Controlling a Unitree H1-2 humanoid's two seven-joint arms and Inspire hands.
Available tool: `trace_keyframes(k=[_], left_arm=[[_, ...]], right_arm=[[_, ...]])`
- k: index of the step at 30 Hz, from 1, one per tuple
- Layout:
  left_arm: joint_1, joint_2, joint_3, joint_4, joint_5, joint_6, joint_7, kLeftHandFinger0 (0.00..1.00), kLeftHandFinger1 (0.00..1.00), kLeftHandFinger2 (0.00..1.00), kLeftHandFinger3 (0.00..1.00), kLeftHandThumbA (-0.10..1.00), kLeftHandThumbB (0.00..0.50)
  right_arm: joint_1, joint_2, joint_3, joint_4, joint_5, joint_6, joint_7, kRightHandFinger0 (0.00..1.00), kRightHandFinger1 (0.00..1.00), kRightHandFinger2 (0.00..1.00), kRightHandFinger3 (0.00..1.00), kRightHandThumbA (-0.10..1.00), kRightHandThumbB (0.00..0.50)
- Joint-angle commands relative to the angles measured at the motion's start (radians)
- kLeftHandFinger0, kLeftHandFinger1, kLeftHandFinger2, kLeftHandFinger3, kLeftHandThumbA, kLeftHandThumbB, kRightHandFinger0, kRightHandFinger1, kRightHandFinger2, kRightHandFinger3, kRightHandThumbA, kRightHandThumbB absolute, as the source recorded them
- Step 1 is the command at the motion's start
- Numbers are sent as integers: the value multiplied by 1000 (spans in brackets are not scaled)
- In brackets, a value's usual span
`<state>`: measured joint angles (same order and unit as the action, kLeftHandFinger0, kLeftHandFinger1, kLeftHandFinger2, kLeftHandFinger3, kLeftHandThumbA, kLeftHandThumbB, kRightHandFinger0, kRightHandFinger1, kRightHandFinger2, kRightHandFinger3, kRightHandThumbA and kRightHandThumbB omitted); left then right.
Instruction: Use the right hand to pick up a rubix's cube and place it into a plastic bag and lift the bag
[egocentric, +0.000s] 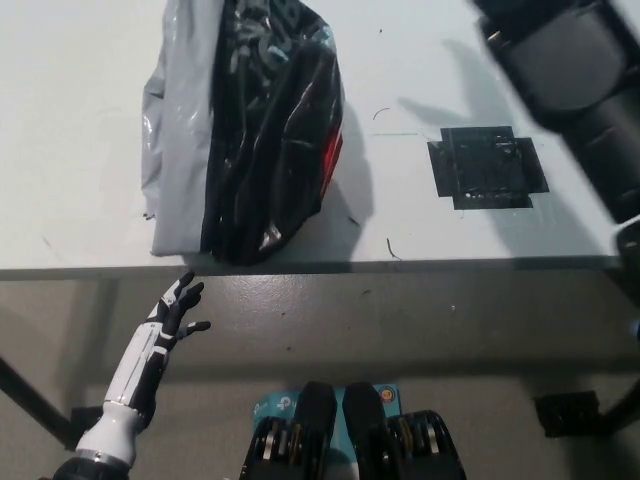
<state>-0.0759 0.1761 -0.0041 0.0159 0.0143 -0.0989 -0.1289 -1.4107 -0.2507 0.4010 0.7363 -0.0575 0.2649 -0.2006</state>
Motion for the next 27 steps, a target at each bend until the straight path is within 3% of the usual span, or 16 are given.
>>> trace_keyframes(k=[1,4,5,7,12,13,15,19,22,25,27], left_arm=[[-74,20,-1,-13,-10,2,-18,833,1000,1000,1000,1000,206],[-122,29,11,-6,-14,14,-14,852,1000,1000,1000,1000,214],[-134,30,14,-4,-16,13,-13,853,1000,1000,1000,1000,202],[-158,33,18,2,-18,8,-12,852,1000,1000,1000,1000,201],[-190,29,25,0,-20,24,-4,903,1000,1000,1000,1000,206],[-194,30,25,0,-19,24,-4,912,1000,1000,1000,1000,204],[-205,29,26,1,-21,31,-4,921,1000,1000,1000,1000,194],[-214,28,28,6,-25,36,-4,923,1000,1000,1000,1000,190],[-215,35,30,4,-25,39,-6,936,1000,1000,1000,1000,178],[-214,35,34,2,-28,43,-6,944,1000,1000,1000,1000,168],[-217,37,37,10,-35,37,-8,944,1000,1000,1000,1000,166]], right_arm=[[-86,-236,-130,-500,-125,34,54,1000,1000,1000,1000,1000,324],[-31,-314,-207,-730,-116,78,70,1000,1000,1000,1000,1000,344],[-10,-332,-230,-785,-103,71,77,1000,1000,1000,1000,1000,314],[54,-378,-282,-911,-71,40,97,1000,1000,1000,1000,1000,310],[377,-453,-437,-1322,17,56,115,1000,1000,1000,1000,1000,302],[416,-452,-456,-1356,31,50,111,1000,1000,1000,1000,1000,320],[617,-428,-501,-1473,59,-35,83,1000,1000,1000,1000,1000,295],[817,-385,-483,-1556,25,-109,60,1000,1000,1000,1000,1000,292],[1008,-255,-371,-1577,-70,-257,5,1000,1000,1000,1000,974,237],[1109,-175,-286,-1551,-109,-299,-17,1000,1000,1000,1000,1000,235],[1198,-113,-188,-1482,-191,-350,-37,1000,1000,1000,1000,1000,192]])
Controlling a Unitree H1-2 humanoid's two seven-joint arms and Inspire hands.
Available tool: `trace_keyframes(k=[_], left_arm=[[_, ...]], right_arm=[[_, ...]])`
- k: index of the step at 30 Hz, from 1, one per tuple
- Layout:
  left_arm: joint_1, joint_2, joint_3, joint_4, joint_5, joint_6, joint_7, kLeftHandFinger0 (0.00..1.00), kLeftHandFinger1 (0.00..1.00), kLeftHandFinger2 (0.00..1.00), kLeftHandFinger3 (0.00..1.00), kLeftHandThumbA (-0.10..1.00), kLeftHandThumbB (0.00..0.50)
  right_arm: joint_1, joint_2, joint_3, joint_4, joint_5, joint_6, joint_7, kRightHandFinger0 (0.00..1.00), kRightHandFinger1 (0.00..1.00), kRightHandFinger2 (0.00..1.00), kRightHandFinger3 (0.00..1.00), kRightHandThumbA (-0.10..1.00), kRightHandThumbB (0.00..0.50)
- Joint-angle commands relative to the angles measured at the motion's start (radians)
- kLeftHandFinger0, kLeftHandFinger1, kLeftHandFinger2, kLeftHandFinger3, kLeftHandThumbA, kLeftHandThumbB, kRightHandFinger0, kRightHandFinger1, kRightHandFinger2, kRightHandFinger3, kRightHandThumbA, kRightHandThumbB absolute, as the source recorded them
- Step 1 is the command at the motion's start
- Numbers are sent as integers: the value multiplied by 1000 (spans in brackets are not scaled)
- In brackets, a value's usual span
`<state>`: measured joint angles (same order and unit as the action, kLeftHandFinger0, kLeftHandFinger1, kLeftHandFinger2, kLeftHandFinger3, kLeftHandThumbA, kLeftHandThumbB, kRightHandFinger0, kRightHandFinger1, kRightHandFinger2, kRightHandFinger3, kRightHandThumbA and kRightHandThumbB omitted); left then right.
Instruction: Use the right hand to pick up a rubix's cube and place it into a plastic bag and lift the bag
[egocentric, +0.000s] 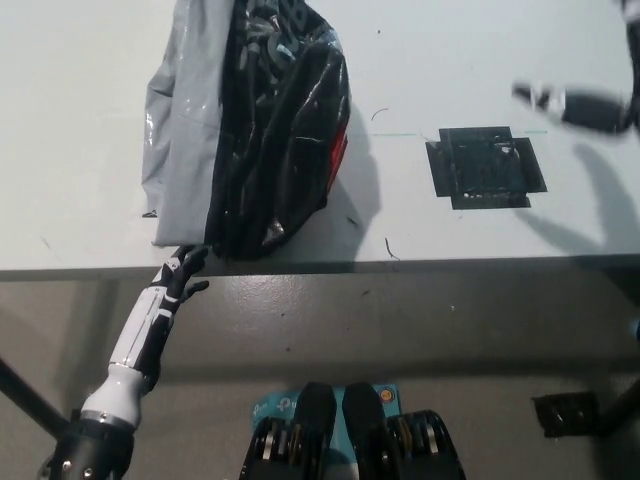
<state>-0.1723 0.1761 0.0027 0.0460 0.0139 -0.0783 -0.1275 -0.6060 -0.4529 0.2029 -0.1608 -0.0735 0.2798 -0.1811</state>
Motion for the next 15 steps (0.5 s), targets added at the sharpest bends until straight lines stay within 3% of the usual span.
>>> trace_keyframes(k=[1,4,9,11,13,15], left_arm=[[-118,35,31,-19,-35,14,-8,943,1000,1000,1000,1000,167],[-105,34,33,-22,-32,9,-6,943,1000,1000,1000,1000,170],[-85,37,39,-30,-36,12,-13,943,1000,1000,1000,1000,177],[-74,35,38,-30,-34,5,-13,920,1000,1000,1000,1000,170],[-61,31,37,-31,-30,2,-10,912,1000,1000,1000,1000,173],[-51,26,36,-32,-31,3,-9,911,1000,1000,1000,1000,183]], right_arm=[[413,104,34,-560,-185,-376,-60,1000,1000,1000,1000,1000,206],[459,134,102,-461,-204,-400,-41,1000,1000,1000,1000,1000,222],[499,189,137,-319,-240,-482,-55,1000,1000,1000,1000,1000,187],[520,204,143,-262,-203,-480,-34,1000,1000,1000,1000,1000,226],[524,224,140,-170,-193,-501,-39,1000,1000,1000,1000,992,201],[518,236,131,-119,-191,-508,-46,1000,1000,1000,1000,961,222]])
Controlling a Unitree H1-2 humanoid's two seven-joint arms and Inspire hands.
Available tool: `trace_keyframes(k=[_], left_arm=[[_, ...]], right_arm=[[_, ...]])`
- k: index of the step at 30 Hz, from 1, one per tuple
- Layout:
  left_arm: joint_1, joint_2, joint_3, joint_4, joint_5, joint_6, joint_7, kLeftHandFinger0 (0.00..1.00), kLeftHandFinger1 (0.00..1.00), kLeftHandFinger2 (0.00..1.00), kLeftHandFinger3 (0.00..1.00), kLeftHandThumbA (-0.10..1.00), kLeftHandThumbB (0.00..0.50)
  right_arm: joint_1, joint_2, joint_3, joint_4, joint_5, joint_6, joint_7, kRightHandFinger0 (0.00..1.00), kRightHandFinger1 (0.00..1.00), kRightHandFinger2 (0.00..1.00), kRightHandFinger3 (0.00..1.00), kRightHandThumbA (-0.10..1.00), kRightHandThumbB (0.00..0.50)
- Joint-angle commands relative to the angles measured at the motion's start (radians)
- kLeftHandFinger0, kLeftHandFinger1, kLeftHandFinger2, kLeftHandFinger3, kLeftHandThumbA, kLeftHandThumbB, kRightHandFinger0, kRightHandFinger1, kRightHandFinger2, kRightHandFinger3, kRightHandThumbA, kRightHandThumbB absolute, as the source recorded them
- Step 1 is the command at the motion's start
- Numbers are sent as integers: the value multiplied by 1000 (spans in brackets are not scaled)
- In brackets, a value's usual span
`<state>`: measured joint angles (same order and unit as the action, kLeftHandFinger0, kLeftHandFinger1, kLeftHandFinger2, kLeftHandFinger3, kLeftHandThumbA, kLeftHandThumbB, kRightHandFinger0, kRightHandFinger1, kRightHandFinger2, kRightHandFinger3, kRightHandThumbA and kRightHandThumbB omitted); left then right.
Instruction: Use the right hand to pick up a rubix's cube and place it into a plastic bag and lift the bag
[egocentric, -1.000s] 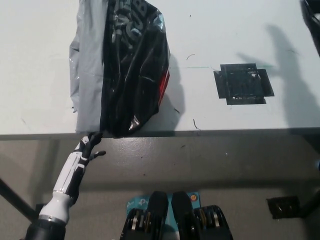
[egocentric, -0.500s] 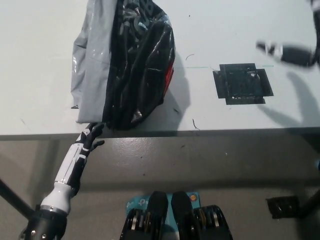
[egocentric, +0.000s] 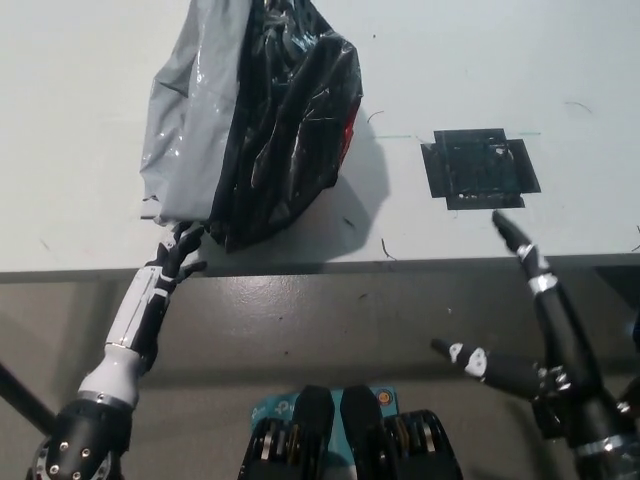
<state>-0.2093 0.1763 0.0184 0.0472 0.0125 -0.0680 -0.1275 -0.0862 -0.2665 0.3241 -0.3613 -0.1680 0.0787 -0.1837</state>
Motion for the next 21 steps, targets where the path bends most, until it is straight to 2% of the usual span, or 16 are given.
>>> trace_keyframes(k=[1,8,11,14,15,18,21], left_arm=[[-4,22,17,-36,-26,-8,-7,910,1000,1000,1000,1000,185],[71,10,24,-44,-39,-39,-2,927,1000,1000,1000,1000,191],[94,16,14,-61,-39,-54,-16,1000,1000,1000,1000,1000,201],[109,23,-14,-94,-36,-50,-45,1000,1000,1000,1000,1000,204],[107,26,-24,-100,-37,-50,-57,1000,1000,1000,1000,1000,196],[107,32,-47,-121,-42,-45,-83,1000,1000,1000,1000,1000,215],[118,38,-63,-125,-34,-72,-90,1000,1000,1000,1000,1000,218]], right_arm=[[-5,54,3,116,-94,-314,-44,1000,1000,1000,1000,943,219],[-26,67,-13,265,-90,-357,-23,1000,1000,1000,1000,834,186],[-28,81,-10,302,-75,-369,-5,1000,1000,1000,1000,741,190],[-20,91,-2,333,-60,-380,18,1000,1000,1000,1000,681,168],[-18,92,0,338,-60,-379,23,1000,1000,1000,1000,674,160],[-11,101,0,346,-60,-379,33,1000,1000,1000,1000,656,159],[-1,113,-8,355,-68,-392,30,1000,1000,1000,1000,656,158]])
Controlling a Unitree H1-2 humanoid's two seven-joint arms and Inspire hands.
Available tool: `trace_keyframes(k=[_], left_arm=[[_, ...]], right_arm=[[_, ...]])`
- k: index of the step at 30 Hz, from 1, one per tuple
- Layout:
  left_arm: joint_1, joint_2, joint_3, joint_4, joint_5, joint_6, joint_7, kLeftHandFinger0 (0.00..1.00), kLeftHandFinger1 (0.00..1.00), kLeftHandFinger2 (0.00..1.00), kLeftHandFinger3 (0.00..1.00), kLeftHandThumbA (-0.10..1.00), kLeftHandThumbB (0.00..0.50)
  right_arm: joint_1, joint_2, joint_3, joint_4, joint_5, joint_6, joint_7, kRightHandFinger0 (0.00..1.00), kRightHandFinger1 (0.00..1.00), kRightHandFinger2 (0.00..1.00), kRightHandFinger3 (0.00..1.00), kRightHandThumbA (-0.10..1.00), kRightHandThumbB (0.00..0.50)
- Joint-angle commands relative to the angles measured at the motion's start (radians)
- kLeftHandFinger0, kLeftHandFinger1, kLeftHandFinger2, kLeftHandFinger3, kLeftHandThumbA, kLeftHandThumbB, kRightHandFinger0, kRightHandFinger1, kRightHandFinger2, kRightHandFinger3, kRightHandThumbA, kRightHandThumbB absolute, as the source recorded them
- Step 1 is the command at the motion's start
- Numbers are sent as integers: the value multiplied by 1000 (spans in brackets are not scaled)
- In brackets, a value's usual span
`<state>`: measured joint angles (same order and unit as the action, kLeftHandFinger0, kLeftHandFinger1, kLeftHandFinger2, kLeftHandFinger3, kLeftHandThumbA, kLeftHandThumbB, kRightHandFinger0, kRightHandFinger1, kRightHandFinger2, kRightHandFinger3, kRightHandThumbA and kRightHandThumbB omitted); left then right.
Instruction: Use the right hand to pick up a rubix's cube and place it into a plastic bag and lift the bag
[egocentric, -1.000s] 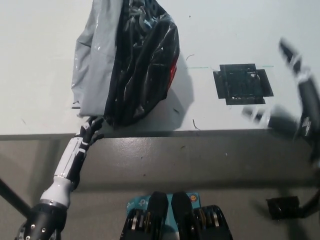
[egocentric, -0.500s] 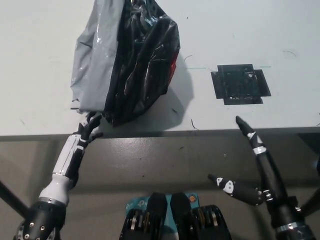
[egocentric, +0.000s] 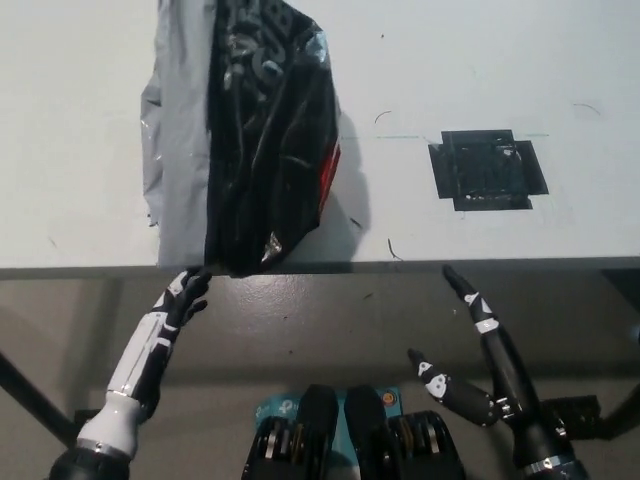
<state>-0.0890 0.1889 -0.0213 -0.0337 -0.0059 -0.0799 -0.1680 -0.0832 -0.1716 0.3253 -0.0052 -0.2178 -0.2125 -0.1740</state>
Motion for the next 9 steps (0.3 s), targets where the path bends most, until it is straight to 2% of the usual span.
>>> trace_keyframes(k=[1,5,9], left_arm=[[9,29,-22,-51,-23,-61,-50,1000,1000,1000,1000,1000,196],[39,31,-8,-74,-49,-65,-44,1000,1000,1000,1000,1000,180],[64,39,10,-86,-83,-72,-50,1000,1000,1000,1000,1000,172]], right_arm=[[0,20,-16,0,-11,-105,23,1000,1000,1000,1000,652,161],[14,21,-31,-11,-6,-93,30,1000,1000,1000,1000,655,174],[21,25,-38,-14,-17,-96,35,1000,1000,1000,1000,645,165]])
